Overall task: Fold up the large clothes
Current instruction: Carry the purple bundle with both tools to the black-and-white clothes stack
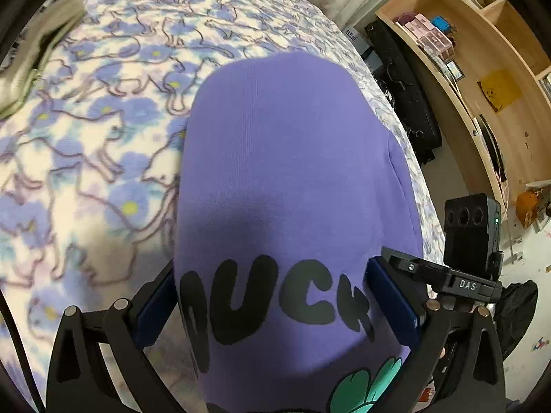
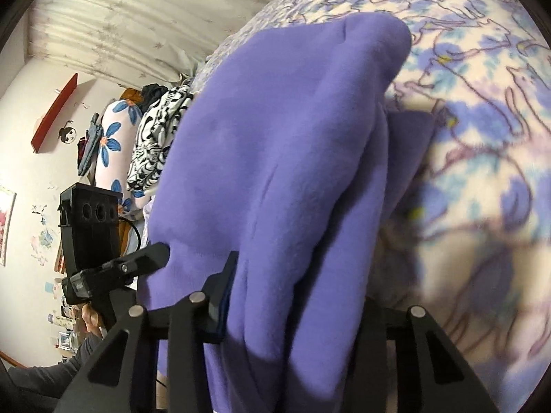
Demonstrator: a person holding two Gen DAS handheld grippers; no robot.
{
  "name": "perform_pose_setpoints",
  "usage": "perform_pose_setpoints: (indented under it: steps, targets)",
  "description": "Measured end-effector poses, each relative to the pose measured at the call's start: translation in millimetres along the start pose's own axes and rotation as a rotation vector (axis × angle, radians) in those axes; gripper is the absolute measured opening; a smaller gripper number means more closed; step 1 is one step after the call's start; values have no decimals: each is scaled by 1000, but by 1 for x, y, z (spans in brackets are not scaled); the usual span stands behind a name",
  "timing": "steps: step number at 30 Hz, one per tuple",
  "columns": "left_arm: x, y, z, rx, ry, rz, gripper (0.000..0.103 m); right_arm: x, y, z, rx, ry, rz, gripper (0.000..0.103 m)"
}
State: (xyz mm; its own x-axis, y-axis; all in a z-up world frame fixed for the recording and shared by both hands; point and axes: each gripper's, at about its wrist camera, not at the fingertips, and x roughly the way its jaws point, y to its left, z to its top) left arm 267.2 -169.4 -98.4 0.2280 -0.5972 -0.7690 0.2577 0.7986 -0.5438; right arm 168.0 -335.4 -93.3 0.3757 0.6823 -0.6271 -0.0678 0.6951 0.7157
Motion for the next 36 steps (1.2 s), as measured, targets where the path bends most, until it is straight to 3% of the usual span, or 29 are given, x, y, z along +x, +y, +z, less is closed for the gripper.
perform_pose_setpoints:
  steps: [7, 13, 18, 22, 29, 36]
  targets:
    - [-48, 4, -37, 46, -45, 92, 102, 2, 40, -40, -5, -23, 36, 40]
    - [-60, 16, -67, 151, 12, 128, 102, 11, 59, -59, -32, -23, -14, 40]
    - [-68, 29, -74, 134, 45, 45, 102, 16, 37, -57, 53, -6, -42, 40]
    - [-61, 47, -70, 120, 72, -2, 102, 16, 20, -62, 106, -1, -8, 40]
    - [-13, 75, -59, 70, 224, -316, 103, 19, 8, -65, 121, 11, 23, 40]
    - [21, 81, -48, 45, 280, -452, 103, 20, -14, -71, 174, 4, 85, 41]
